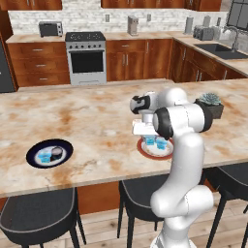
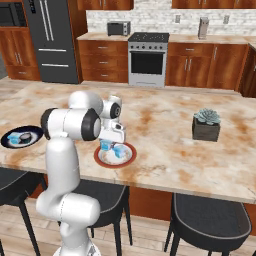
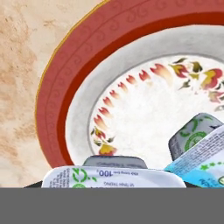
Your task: Place two yogurt containers on each plate.
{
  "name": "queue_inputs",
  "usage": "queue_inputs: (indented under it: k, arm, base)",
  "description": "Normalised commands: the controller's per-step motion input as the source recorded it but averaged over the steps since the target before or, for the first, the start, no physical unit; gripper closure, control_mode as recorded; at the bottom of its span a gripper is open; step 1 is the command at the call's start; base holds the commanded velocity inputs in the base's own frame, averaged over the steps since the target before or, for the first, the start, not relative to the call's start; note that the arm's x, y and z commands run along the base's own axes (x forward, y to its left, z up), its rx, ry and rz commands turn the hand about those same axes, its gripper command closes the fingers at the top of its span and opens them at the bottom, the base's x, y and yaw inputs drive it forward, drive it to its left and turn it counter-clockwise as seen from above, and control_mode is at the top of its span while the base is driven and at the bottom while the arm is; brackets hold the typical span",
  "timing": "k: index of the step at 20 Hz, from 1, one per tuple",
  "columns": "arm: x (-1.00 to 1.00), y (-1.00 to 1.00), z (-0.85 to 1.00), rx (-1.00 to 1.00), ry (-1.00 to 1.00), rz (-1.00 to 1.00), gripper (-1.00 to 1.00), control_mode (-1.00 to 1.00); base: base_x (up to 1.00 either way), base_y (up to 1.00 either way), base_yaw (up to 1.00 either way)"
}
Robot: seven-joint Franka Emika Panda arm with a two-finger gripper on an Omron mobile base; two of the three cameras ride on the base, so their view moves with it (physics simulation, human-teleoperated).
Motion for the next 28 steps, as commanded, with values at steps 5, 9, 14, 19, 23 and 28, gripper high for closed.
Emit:
queue_inputs:
  k: [5, 9, 14, 19, 23, 28]
  arm:
    - [-0.05, 0.0, -0.02, 0.0, 0.0, 0.0, 1.0, -1.0]
    - [-0.06, 0.01, -0.16, 0.0, 0.09, 0.0, 1.0, -1.0]
    - [-0.07, 0.03, -0.15, 0.0, 0.07, 0.0, 1.0, -1.0]
    - [-0.17, 0.0, 0.0, 0.0, 0.0, 0.0, 1.0, -1.0]
    - [-0.13, 0.04, 0.0, 0.0, 0.0, 0.0, 1.0, -1.0]
    - [-0.03, 0.07, 0.0, 0.0, 0.0, 0.01, 1.0, -1.0]
  base:
    - [0.0, 0.0, 0.0]
    - [0.0, 0.0, 0.0]
    - [0.0, 0.0, 0.0]
    - [0.0, 0.0, 0.0]
    - [0.0, 0.0, 0.0]
    - [0.0, 0.0, 0.0]
